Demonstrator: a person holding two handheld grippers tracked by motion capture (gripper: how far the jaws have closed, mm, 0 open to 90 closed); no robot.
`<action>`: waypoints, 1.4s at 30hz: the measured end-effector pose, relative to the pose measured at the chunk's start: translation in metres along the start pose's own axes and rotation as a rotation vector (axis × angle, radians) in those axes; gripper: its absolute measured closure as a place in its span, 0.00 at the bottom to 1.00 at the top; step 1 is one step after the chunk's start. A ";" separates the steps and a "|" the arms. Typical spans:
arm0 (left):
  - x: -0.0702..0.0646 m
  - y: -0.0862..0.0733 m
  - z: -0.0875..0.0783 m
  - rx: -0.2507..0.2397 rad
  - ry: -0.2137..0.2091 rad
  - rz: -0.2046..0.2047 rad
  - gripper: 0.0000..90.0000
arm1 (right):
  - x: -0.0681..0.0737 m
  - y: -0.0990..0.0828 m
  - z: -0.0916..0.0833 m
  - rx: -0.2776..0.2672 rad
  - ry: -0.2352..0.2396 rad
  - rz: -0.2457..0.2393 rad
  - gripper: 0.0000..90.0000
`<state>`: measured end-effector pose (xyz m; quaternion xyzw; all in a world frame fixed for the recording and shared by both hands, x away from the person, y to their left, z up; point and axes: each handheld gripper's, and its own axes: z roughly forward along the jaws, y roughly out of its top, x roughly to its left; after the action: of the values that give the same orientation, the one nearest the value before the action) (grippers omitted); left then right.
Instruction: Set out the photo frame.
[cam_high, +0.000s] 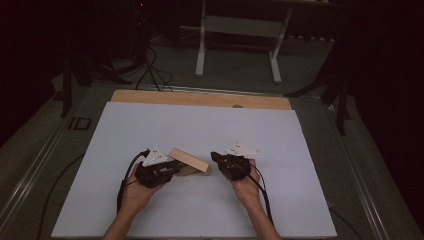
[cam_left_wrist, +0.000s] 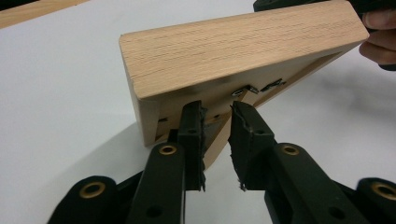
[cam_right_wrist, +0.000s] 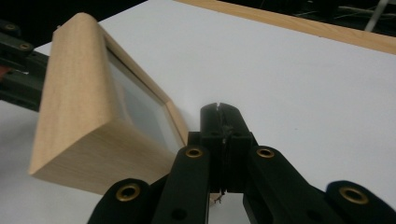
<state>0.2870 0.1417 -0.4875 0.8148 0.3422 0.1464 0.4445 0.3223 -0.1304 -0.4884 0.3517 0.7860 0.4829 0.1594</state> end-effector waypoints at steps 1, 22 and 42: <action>0.000 0.000 0.000 0.002 0.000 -0.001 0.87 | 0.001 0.000 0.000 0.000 0.003 -0.005 0.99; 0.004 0.003 0.001 0.005 0.043 -0.025 0.99 | 0.008 -0.002 0.005 0.006 0.036 -0.007 1.00; 0.000 0.007 0.006 0.009 0.030 -0.018 0.99 | 0.012 -0.002 0.002 0.008 0.045 -0.029 1.00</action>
<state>0.2934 0.1352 -0.4855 0.8113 0.3568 0.1529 0.4372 0.3140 -0.1212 -0.4898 0.3300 0.7963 0.4851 0.1473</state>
